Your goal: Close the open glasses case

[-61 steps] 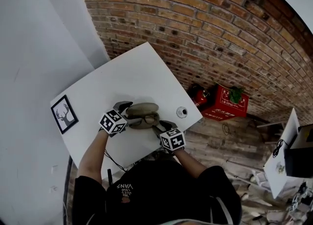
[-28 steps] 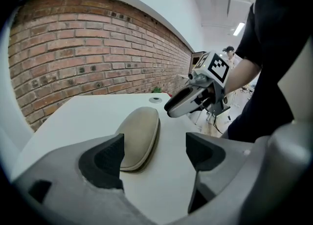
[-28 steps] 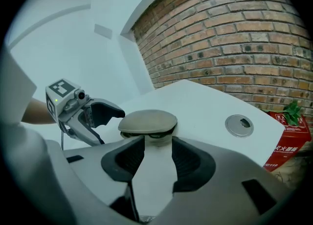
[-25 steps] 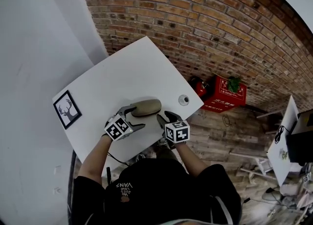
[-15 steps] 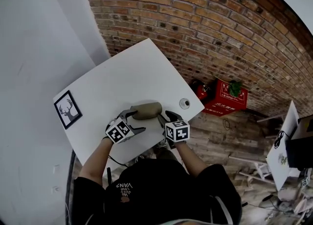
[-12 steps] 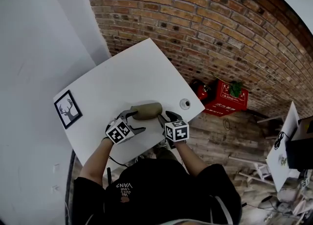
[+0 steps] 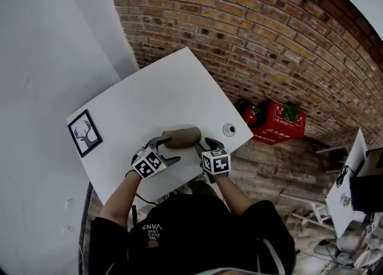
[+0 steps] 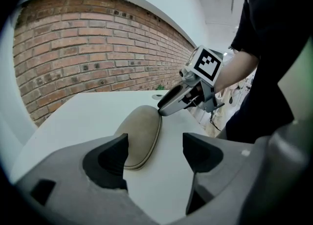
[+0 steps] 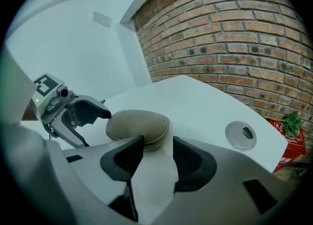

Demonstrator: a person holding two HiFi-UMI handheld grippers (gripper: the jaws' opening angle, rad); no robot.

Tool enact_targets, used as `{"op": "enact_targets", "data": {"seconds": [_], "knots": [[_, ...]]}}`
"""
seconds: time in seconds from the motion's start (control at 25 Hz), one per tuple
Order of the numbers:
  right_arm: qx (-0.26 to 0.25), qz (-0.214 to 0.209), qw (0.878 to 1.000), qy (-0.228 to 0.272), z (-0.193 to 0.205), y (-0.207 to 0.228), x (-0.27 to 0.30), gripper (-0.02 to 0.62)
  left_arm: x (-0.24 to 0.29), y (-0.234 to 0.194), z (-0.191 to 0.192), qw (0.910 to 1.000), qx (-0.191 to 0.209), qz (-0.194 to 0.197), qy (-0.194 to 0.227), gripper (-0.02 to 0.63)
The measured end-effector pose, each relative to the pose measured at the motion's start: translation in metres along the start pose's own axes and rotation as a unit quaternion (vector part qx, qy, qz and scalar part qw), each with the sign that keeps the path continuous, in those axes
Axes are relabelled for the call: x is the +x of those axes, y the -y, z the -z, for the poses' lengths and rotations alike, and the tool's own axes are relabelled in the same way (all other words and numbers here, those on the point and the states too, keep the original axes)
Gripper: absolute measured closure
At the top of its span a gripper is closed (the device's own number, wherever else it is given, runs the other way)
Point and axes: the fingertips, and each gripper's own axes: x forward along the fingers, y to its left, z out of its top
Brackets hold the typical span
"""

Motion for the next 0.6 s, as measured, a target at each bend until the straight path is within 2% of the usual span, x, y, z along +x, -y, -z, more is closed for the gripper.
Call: {"op": "enact_targets", "data": {"seconds": [0.16,0.28,0.4,0.6], "knots": [[0.013,0.002,1.0,0.001,0.001,0.002,0.001,0.396,-0.002,-0.004,-0.004,0.9998,-0.004,-0.009,0.016,0.273],[0.02,0.01,1.0,0.0,0.001,0.003,-0.002,0.388,-0.008,-0.007,-0.014,0.9985,-0.034,-0.02,0.037,0.287],[0.022,0.016,1.0,0.004,-0.001,0.001,-0.006,0.391,-0.011,-0.008,-0.019,0.9967,-0.056,-0.024,0.053,0.268],[0.032,0.022,0.999,0.019,-0.007,-0.002,-0.018,0.397,-0.028,-0.014,-0.027,0.9935,-0.055,-0.056,0.082,0.262]]}}
